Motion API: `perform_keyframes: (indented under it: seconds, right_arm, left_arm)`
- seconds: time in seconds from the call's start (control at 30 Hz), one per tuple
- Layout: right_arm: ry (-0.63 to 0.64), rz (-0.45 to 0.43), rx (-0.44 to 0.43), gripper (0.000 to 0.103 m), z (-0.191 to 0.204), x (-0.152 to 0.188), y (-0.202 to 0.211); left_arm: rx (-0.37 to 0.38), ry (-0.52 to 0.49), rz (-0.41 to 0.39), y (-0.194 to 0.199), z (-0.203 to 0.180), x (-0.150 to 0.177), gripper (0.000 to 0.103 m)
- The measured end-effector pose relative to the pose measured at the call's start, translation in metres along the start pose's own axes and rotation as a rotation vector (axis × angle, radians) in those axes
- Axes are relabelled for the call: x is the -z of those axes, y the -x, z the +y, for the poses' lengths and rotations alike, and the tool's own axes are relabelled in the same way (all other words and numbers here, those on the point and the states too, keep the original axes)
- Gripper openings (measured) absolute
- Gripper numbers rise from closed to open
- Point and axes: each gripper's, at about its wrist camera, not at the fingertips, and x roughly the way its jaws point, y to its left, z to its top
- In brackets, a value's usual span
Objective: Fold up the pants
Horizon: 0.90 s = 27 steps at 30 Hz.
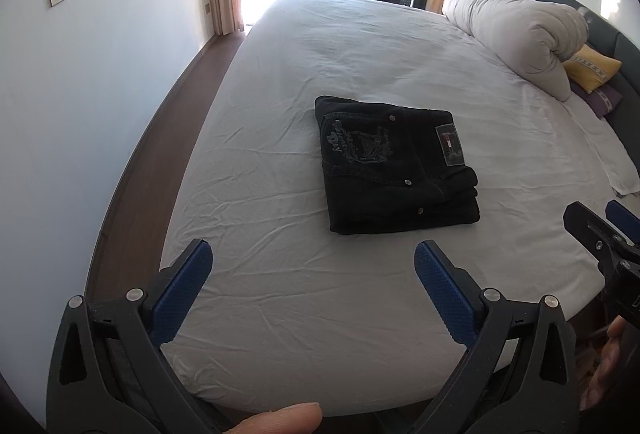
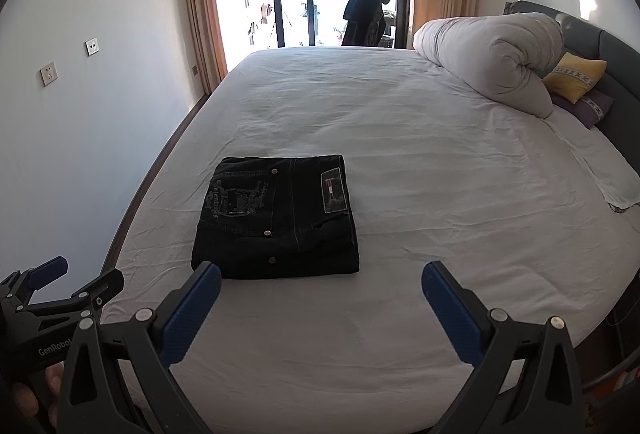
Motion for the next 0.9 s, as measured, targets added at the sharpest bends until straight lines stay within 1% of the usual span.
perform_keyframes:
  seconds: [0.9]
  right_arm:
    - [-0.002,0.012,0.002,0.103,0.0009,0.0031,-0.0049]
  left_arm:
    - [0.0,0.001,0.005,-0.0039,-0.0023,0.0036,0.103]
